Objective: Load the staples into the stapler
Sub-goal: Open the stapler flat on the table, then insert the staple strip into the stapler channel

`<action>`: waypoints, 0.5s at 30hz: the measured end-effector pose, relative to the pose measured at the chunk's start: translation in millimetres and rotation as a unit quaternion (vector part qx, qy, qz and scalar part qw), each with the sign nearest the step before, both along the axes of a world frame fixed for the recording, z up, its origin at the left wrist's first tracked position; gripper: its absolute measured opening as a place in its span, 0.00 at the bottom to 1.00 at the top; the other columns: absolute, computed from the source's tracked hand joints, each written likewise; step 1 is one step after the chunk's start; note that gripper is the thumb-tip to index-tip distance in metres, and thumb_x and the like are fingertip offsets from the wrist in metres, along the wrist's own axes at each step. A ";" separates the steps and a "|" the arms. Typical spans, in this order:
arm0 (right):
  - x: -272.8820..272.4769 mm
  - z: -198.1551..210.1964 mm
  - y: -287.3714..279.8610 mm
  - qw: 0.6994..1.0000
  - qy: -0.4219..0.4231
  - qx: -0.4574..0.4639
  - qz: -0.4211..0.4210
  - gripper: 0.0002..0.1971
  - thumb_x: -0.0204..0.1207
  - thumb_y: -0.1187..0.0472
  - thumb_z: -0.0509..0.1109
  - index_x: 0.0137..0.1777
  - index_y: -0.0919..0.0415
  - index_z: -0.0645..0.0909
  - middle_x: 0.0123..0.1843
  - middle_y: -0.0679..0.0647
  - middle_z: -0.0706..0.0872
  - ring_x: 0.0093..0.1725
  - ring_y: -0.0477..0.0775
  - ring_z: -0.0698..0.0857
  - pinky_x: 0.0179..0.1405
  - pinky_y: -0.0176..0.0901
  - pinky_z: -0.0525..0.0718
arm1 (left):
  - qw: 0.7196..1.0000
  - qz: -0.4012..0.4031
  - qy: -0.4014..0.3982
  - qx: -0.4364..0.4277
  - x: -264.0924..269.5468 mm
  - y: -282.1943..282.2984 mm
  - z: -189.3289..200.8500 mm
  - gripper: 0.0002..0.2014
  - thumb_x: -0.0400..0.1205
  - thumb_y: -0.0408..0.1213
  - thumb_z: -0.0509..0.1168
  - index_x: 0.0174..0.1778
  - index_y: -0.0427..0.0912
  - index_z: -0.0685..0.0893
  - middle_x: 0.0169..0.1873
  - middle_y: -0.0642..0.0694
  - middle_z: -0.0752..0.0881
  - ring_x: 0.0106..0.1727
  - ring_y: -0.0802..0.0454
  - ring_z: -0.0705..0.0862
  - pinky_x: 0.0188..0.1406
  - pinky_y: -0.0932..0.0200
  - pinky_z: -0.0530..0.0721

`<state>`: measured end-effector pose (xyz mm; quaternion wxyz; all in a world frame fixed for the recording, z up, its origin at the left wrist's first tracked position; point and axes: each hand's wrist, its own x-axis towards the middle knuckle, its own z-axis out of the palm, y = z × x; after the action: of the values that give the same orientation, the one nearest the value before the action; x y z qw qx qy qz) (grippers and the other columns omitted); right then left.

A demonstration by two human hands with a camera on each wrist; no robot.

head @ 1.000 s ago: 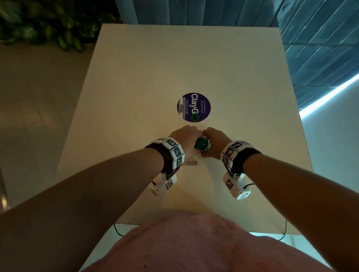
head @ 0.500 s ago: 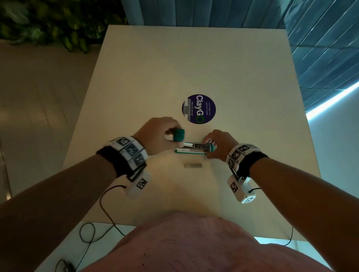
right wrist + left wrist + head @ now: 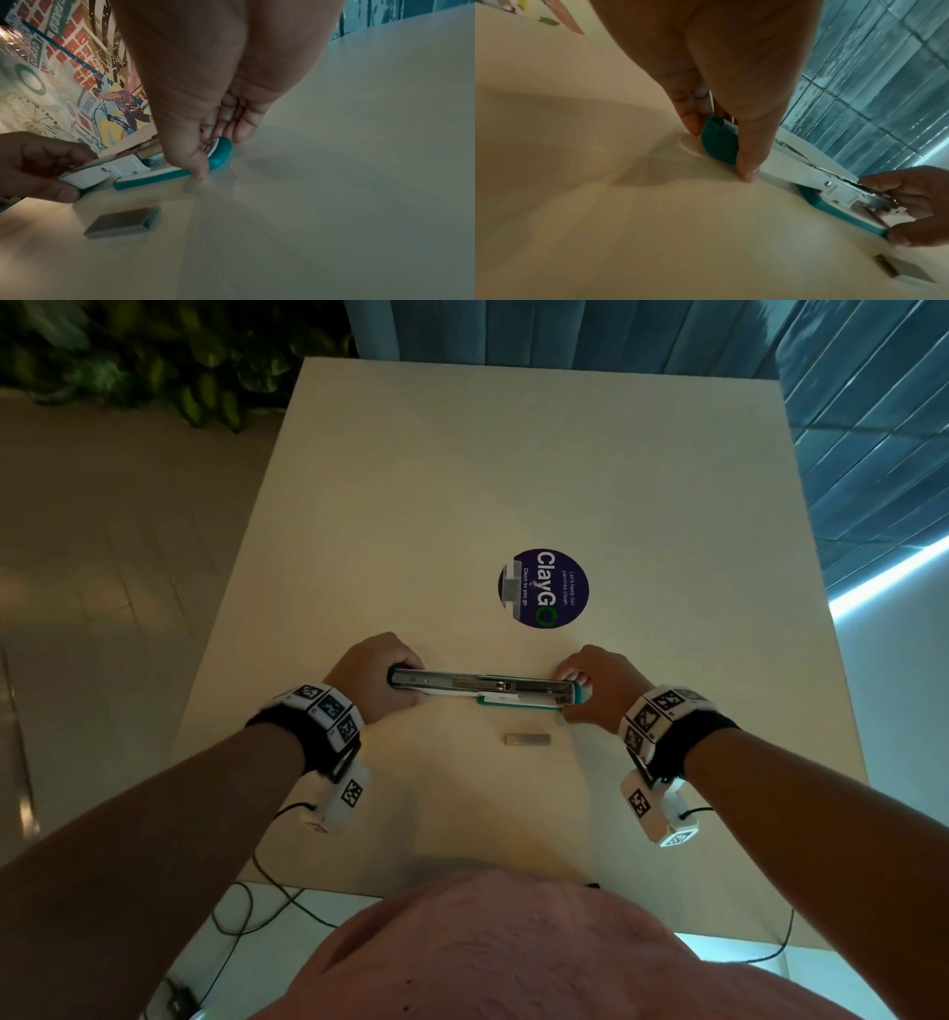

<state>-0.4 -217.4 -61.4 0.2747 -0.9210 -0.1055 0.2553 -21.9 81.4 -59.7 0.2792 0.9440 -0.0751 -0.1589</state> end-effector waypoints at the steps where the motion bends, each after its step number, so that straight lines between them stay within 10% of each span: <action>1: -0.2 0.1 -0.2 1.000 0.001 -0.002 0.001 0.20 0.59 0.65 0.79 0.51 0.58 0.81 0.48 0.53 0.80 0.46 0.51 0.77 0.48 0.41 0.77 | 1.000 0.007 -0.003 -0.003 -0.2 0.0 -1.3 0.13 0.66 0.37 0.77 0.44 0.43 0.86 0.42 0.42 0.83 0.42 0.44 0.81 0.41 0.54 0.77; 15: -70.0 11.4 37.0 0.978 -0.067 -0.054 0.189 0.20 0.73 0.54 0.67 0.65 0.56 0.72 0.63 0.56 0.77 0.62 0.58 0.74 0.65 0.52 0.75 | 0.998 0.048 -0.019 -0.044 -15.0 14.5 -12.1 0.15 0.67 0.38 0.78 0.48 0.41 0.84 0.44 0.41 0.82 0.43 0.46 0.80 0.44 0.56 0.76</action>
<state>-70.4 -180.4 -50.0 0.1639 -0.9129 -0.2817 0.2457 -36.9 95.9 -71.8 0.3267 0.9360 -0.0424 -0.1236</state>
